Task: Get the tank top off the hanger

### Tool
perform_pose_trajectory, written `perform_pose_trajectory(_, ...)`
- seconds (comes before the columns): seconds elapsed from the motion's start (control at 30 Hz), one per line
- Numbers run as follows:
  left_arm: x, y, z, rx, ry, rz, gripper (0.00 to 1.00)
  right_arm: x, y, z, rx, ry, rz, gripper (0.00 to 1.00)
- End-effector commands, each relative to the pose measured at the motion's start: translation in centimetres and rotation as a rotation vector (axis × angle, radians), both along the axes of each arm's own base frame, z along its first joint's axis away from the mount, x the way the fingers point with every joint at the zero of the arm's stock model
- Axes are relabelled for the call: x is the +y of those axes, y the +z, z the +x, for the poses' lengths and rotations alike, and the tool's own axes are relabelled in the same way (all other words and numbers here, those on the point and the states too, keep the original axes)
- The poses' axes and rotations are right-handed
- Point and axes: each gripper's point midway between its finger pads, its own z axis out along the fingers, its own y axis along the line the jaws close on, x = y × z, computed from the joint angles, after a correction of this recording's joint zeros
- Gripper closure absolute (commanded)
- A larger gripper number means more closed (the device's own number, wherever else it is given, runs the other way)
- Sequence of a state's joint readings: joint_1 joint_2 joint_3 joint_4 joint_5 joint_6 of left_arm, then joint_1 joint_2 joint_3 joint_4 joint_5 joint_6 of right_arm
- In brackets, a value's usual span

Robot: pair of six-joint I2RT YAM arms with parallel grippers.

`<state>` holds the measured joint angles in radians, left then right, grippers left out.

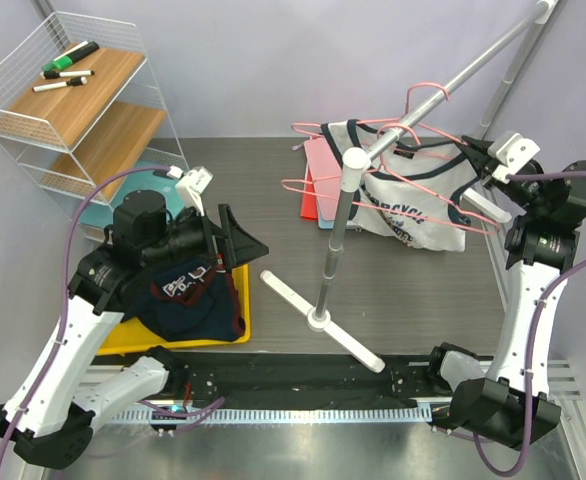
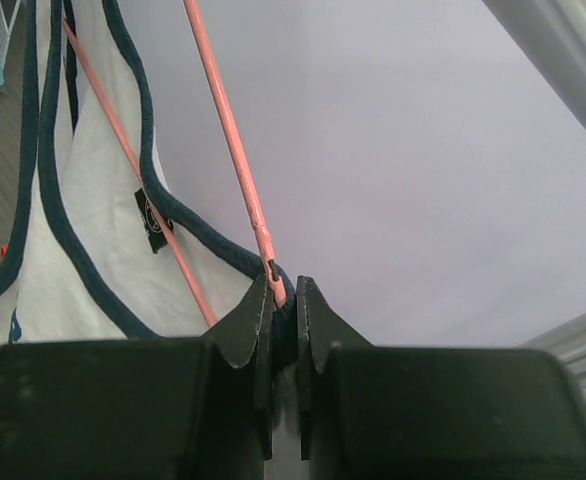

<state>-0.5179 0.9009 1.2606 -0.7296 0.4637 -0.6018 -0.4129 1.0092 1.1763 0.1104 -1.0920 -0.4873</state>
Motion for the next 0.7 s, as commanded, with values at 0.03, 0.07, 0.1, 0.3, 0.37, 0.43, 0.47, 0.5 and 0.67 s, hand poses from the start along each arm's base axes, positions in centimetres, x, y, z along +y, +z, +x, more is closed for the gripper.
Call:
perform_pose_trajectory(0.03, 0.2, 2.8, -0.3, -0.085, 0.007, -0.049, 0.07, 1.3, 2.8, 0.2, -0.078, 0.015, 0.033, 0.99)
perform_pose_trajectory(0.07, 0.2, 3.1, -0.4, -0.091, 0.004, -0.054, 0.07, 1.5, 2.8, 0.4, -0.070, 0.022, 0.040, 0.99)
perform_pose_trajectory(0.1, 0.2, 3.2, -0.4, -0.092, 0.003, -0.053, 0.07, 1.6, 2.5, 0.7, -0.055, 0.025, 0.049, 0.99)
perform_pose_trajectory(0.3, 0.2, 3.8, -0.5, -0.108, -0.007, -0.054, 0.07, 1.6, 1.5, 1.8, -0.001, 0.005, 0.108, 0.99)
perform_pose_trajectory(0.37, 0.1, 3.8, -0.5, -0.110, -0.014, -0.052, 0.07, 1.4, 0.8, 2.2, 0.019, -0.004, 0.113, 0.99)
perform_pose_trajectory(0.43, -0.2, 4.0, -0.3, -0.109, -0.025, -0.049, 0.07, 1.3, 0.4, 2.1, 0.025, -0.014, 0.121, 0.99)
perform_pose_trajectory(0.47, -0.2, 4.0, -0.1, -0.109, -0.024, -0.045, 0.08, 1.2, -0.1, 2.1, 0.037, -0.017, 0.128, 0.99)
perform_pose_trajectory(0.5, -0.1, 4.6, 0.0, -0.125, -0.022, -0.043, 0.08, 1.1, -0.2, 2.2, 0.038, -0.026, 0.137, 0.99)
perform_pose_trajectory(0.67, -0.7, 6.8, 1.2, -0.159, -0.011, -0.060, 0.09, 1.1, -1.5, 2.3, 0.075, -0.023, 0.147, 0.99)
